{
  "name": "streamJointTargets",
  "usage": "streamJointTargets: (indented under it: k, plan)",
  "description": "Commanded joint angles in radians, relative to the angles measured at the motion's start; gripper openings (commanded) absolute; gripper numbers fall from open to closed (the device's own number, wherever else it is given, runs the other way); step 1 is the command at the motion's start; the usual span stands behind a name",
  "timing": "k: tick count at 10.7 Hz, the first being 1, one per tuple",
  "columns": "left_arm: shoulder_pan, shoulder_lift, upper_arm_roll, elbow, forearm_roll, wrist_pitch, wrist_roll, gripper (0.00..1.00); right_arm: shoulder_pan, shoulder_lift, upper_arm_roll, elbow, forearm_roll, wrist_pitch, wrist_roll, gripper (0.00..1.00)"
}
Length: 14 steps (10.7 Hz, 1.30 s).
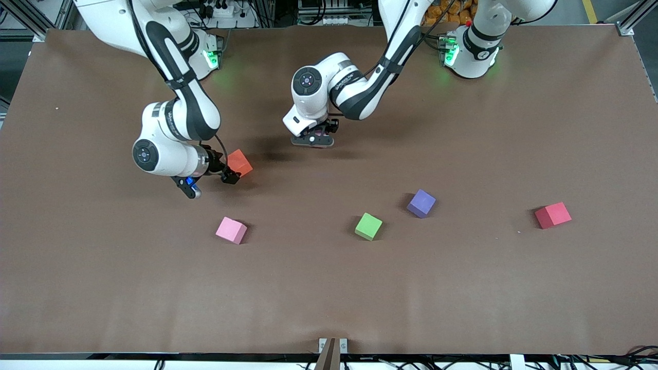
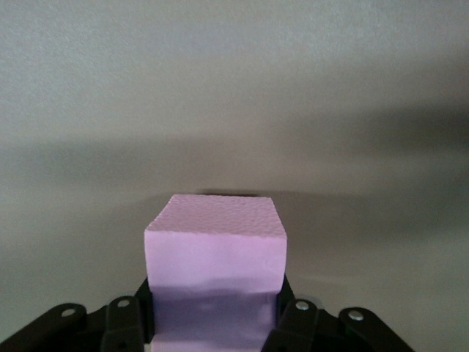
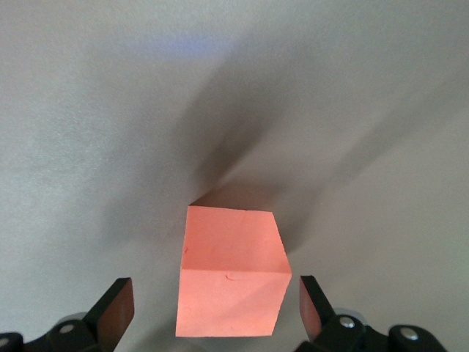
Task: Arrange blocks into number 1
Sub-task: 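Carry the pink block with the left gripper while the right gripper grasps orange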
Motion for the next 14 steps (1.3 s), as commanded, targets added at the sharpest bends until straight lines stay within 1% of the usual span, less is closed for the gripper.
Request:
streamJointTargets:
  k: [1,7,8,9,10,11,12,14]
  plan:
    - [-0.027,0.012,0.018,0.021,-0.026,-0.001,-0.015,0.00,0.010,0.011,-0.005,0.000,0.013,-0.006,-0.015,1.00]
    - [-0.044,0.039,0.018,0.022,-0.048,0.027,-0.030,0.00,0.028,-0.003,-0.006,-0.042,0.008,-0.001,-0.050,1.00]
    - [-0.044,0.043,0.018,0.022,-0.048,0.028,-0.032,0.04,0.030,-0.003,-0.006,-0.046,0.008,0.003,-0.050,1.00]
    - [-0.044,0.041,0.021,0.022,-0.048,0.029,-0.029,0.96,0.028,-0.001,-0.006,-0.051,0.008,0.005,-0.056,1.00]
    - [-0.042,0.038,0.029,0.022,-0.051,0.029,-0.030,1.00,0.027,0.005,-0.006,-0.051,0.008,0.013,-0.073,1.00]
    - [-0.036,0.027,0.032,0.022,-0.055,0.029,-0.029,1.00,0.024,0.011,-0.006,-0.055,0.008,0.032,-0.082,1.00]
    - [-0.024,-0.006,0.043,0.022,-0.055,0.029,-0.026,1.00,0.024,0.016,-0.006,-0.060,0.008,0.052,-0.084,1.00]
    - [0.037,-0.080,0.050,0.021,-0.051,0.022,-0.024,1.00,0.028,0.037,-0.006,-0.060,0.008,0.086,-0.084,1.00]
